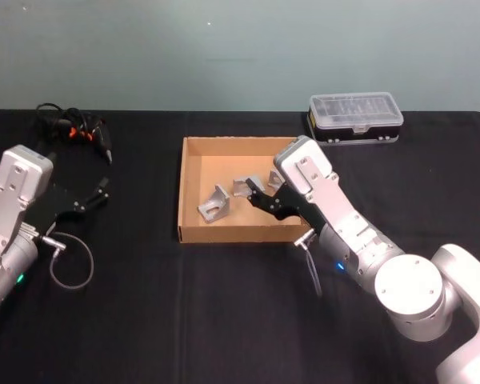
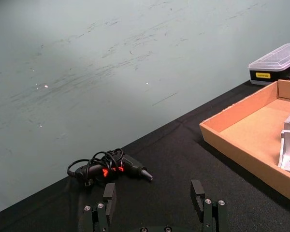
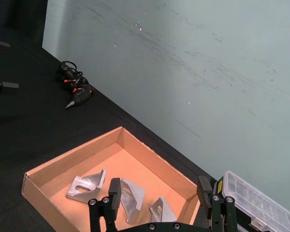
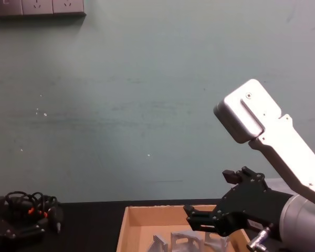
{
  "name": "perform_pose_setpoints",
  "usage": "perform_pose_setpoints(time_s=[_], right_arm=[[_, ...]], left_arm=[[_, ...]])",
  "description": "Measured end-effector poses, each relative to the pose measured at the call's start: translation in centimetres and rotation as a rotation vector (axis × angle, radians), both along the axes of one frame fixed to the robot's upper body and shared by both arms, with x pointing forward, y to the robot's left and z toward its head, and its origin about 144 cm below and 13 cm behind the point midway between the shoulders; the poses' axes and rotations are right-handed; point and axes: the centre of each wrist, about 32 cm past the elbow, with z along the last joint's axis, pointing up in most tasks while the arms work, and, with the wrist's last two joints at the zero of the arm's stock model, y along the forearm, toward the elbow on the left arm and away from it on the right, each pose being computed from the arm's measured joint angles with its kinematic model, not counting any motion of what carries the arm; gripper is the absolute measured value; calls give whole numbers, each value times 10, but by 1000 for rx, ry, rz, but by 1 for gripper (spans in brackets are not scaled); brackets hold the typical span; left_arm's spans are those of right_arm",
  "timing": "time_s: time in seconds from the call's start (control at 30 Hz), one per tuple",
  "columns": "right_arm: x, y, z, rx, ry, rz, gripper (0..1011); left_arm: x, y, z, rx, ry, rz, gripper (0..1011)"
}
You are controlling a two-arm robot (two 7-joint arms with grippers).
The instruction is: Use one hand to pick up the angle iron from the table and place it into the box.
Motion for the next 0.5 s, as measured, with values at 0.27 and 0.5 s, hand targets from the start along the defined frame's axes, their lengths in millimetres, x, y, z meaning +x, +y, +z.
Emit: perform_pose_setpoints(time_s=[0.27,0.5], right_arm=[[0,0,0,0,-1,-1,1002],[0,0,0,0,-1,-1,1002]], left_arm=[[0,0,0,0,0,0,1011],[0,0,0,0,0,0,1011]])
